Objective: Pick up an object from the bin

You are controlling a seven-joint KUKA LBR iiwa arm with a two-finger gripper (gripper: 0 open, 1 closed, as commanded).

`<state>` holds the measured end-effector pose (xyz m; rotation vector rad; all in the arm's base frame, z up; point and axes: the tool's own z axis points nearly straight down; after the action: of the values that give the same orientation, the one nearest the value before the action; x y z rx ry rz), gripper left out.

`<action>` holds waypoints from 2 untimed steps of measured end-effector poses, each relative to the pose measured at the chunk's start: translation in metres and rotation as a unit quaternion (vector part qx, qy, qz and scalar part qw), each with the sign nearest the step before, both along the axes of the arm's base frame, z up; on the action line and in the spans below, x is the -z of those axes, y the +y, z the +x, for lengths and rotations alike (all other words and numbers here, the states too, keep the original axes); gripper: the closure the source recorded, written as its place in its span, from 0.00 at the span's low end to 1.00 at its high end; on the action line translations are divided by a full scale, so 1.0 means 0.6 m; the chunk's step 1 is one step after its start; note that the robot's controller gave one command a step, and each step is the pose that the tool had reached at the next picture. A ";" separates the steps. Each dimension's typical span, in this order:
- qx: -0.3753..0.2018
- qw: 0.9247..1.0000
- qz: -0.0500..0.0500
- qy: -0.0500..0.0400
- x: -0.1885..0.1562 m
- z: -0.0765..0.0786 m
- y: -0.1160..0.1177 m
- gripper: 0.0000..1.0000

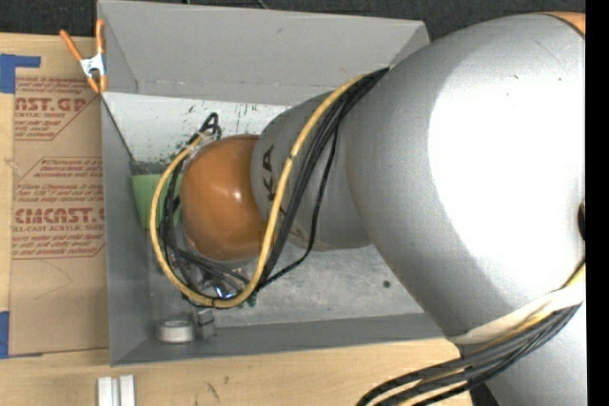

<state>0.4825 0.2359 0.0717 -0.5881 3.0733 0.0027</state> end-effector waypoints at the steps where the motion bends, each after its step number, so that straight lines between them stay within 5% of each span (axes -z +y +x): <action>1: -0.028 1.000 -0.001 0.001 -0.092 0.112 -0.024 0.00; 2: -0.029 1.000 -0.002 0.008 -0.032 0.016 -0.007 0.00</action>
Offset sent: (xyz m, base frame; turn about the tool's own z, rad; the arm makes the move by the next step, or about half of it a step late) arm 0.0629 -0.0141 0.0522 -0.0578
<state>0.4922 0.2317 0.0910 -0.6813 3.0714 0.0027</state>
